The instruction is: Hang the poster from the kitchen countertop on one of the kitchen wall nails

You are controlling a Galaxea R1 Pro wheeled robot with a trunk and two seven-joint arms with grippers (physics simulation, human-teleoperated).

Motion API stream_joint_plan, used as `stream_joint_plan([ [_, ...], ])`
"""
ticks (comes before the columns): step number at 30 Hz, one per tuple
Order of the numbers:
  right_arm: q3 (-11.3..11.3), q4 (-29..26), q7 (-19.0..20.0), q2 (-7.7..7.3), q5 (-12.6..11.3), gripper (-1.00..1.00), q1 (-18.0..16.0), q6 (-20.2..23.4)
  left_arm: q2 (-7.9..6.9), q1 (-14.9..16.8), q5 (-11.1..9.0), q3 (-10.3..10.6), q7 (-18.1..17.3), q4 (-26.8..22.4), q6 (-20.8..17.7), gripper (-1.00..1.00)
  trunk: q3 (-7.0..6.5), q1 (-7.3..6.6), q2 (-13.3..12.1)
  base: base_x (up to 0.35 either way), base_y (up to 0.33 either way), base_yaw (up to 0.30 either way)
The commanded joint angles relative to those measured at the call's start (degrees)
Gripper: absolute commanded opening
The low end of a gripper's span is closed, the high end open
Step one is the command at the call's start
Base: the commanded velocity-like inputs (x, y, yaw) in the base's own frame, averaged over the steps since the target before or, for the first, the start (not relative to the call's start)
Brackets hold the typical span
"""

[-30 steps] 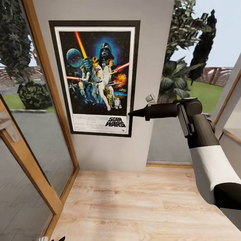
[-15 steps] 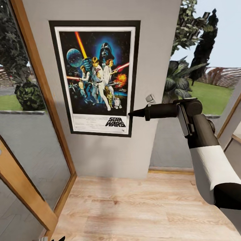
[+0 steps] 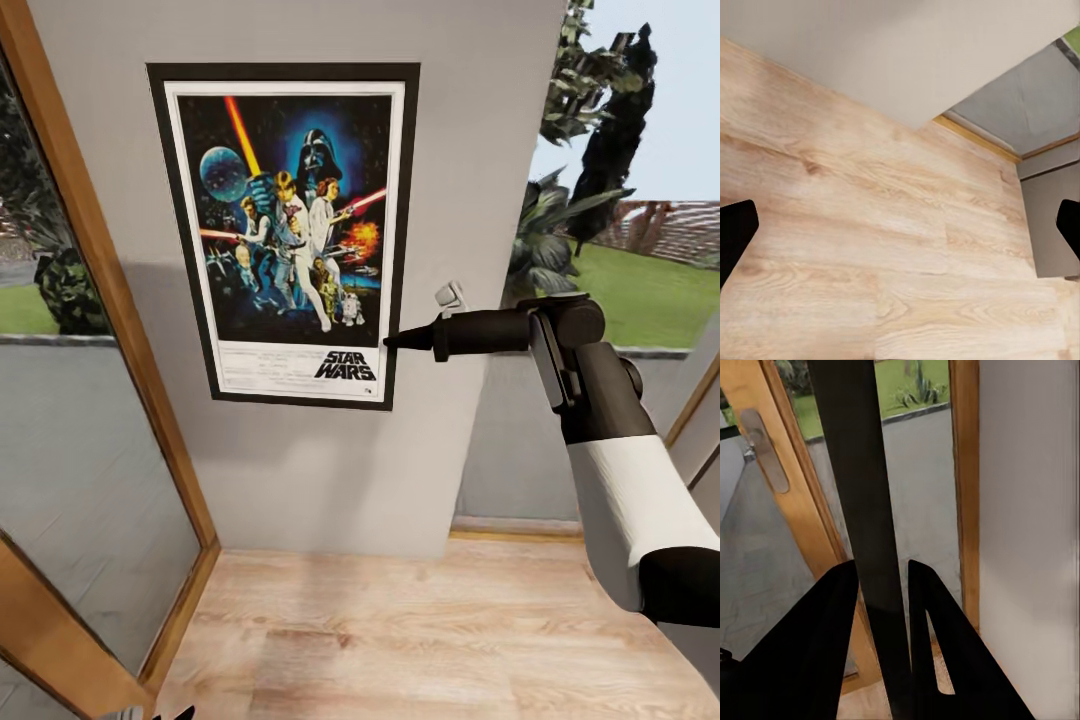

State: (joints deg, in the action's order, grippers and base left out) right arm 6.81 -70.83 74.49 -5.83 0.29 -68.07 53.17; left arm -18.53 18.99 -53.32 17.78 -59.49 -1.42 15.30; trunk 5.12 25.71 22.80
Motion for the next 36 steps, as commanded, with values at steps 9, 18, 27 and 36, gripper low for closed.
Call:
stream_joint_plan([
  [9, 0.05, -0.09, 0.21, -0.06, -0.03, -1.0, 0.02, 0.53, -0.01, 0.05, -0.38, 0.49, -0.1, 0.03, 0.34, 1.0, 0.13, 0.07, 0.12, 0.334, 0.0, 0.0],
  [18, 0.05, -0.09, 0.21, -0.06, -0.03, -1.0, 0.12, 0.5, -0.01, 0.07, -0.38, 0.49, -0.1, 0.07, 0.34, 1.0, 0.13, 0.07, 0.12, 0.334, 0.0, 0.0],
  [27, 0.05, -0.08, 0.21, -0.06, -0.03, -1.0, 0.13, 0.45, -0.01, 0.07, -0.38, 0.45, -0.04, 0.03, 0.34, 1.0, 0.13, 0.07, 0.12, 0.334, 0.0, 0.0],
  [36, 0.05, -0.1, 0.21, -0.04, -0.03, -1.0, 0.13, 0.44, -0.01, 0.06, -0.38, 0.43, -0.07, 0.03, 0.34, 1.0, 0.13, 0.07, 0.12, 0.334, 0.0, 0.0],
])
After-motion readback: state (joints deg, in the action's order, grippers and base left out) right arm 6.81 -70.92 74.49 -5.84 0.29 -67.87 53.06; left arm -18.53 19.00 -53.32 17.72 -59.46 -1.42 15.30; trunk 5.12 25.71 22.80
